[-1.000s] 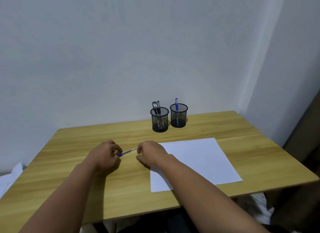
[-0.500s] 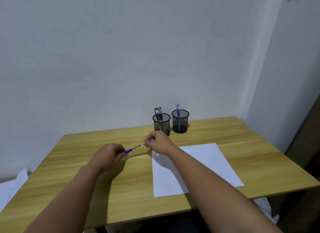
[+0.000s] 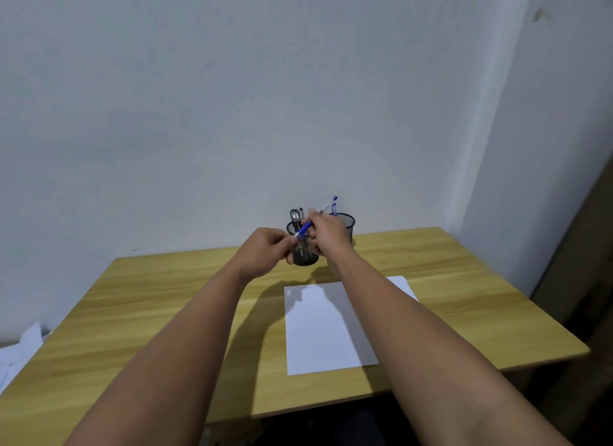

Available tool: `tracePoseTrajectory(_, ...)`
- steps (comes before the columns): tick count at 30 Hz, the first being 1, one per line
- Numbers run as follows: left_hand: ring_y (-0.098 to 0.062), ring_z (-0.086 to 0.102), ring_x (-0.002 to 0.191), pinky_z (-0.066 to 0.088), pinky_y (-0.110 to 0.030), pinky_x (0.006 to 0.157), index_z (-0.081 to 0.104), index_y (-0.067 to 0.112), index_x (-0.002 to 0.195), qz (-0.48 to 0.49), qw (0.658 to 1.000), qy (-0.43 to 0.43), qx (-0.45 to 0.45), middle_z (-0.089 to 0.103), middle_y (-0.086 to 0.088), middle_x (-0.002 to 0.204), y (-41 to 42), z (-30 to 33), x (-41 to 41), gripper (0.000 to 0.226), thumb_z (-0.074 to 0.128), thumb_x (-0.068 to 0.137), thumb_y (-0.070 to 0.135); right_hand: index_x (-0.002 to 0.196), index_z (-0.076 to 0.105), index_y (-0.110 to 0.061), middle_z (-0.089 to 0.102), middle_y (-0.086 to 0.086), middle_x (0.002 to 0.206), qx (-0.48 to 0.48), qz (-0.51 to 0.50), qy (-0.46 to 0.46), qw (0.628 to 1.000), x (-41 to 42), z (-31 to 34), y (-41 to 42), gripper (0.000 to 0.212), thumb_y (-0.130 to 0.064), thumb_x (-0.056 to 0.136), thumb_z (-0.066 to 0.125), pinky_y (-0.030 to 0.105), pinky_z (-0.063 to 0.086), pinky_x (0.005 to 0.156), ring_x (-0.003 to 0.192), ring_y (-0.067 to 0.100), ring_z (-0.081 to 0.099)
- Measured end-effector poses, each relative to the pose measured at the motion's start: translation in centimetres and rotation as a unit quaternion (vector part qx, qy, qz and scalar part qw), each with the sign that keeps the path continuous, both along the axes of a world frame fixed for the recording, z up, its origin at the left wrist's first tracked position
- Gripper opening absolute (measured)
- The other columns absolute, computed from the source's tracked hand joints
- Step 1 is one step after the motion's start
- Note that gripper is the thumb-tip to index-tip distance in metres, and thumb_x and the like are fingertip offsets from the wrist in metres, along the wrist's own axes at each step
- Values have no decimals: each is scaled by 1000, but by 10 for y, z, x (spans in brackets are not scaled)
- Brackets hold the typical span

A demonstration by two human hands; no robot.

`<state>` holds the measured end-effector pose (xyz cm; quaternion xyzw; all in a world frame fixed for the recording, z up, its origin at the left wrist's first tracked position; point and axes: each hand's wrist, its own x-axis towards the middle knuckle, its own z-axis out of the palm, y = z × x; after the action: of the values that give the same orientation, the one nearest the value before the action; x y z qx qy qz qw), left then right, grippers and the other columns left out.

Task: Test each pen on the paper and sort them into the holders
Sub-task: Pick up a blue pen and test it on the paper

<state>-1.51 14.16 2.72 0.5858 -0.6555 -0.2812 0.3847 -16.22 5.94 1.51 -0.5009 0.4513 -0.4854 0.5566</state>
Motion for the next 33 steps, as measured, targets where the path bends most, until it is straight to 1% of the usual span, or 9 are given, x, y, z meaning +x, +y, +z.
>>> tracePoseTrajectory(4,-13,55,60,54,-28,75,66,-2,86,-48,990,114,71,58,-3,60,-8,11,-15,32,51,105,20,71,64,-17,52,-8,44,9,-66,41,997,4,12,-1,41,-31,107,52,26,33,47,42,16,41)
tracePoseTrajectory(6,-15,56,63,55,-30,76,65,4,83,-80,983,103,127,59,-4,61,-10,5,-8,30,54,104,22,73,62,-16,53,-1,56,55,-155,-43,985,-12,16,-19,38,-28,107,50,23,29,42,45,17,42)
tracePoseTrajectory(8,-17,59,67,52,-30,72,68,6,80,-61,985,13,163,66,-4,65,-6,-19,16,32,57,102,25,83,66,-11,52,1,66,88,-238,-109,961,-49,20,-43,34,-25,108,48,26,29,42,50,17,42)
tracePoseTrajectory(10,-19,62,69,47,-29,68,72,11,80,35,983,-125,127,72,-1,72,1,-49,53,30,60,99,30,83,68,-11,56,3,70,64,-266,-61,960,-87,22,-59,32,-26,106,51,29,32,46,52,18,44)
tracePoseTrajectory(14,-25,66,89,53,-33,72,75,28,91,214,910,-352,43,69,3,91,9,-97,89,24,57,92,45,71,57,-12,57,7,61,-16,-230,87,969,-111,1,-50,34,-27,99,67,30,41,50,46,19,51)
tracePoseTrajectory(18,-25,60,100,51,-36,76,74,33,110,199,865,-460,30,60,1,103,-4,-122,83,30,52,97,49,77,61,-8,63,10,62,3,-180,71,981,-124,-51,-43,25,-13,101,58,20,41,39,38,15,51)
tracePoseTrajectory(22,-34,58,100,52,-43,75,71,22,117,216,861,-454,-76,64,-6,110,-9,-127,70,34,62,90,41,73,63,-8,65,16,69,8,-149,32,988,-129,-85,-31,29,-10,101,64,21,38,43,46,20,52)
tracePoseTrajectory(25,-30,58,105,53,-42,78,68,19,125,140,896,-384,-172,65,-4,119,-10,-128,46,46,51,92,46,66,57,-7,56,13,61,-24,-142,20,989,-127,-99,-29,41,-17,103,70,24,37,45,45,18,50)
tracePoseTrajectory(33,-7,33,147,41,-30,107,53,29,144,7,944,-318,-86,42,13,156,-8,-153,19,70,44,89,70,69,43,12,48,19,60,-42,-59,29,997,-121,-128,-42,54,-20,99,76,29,37,46,47,24,49)
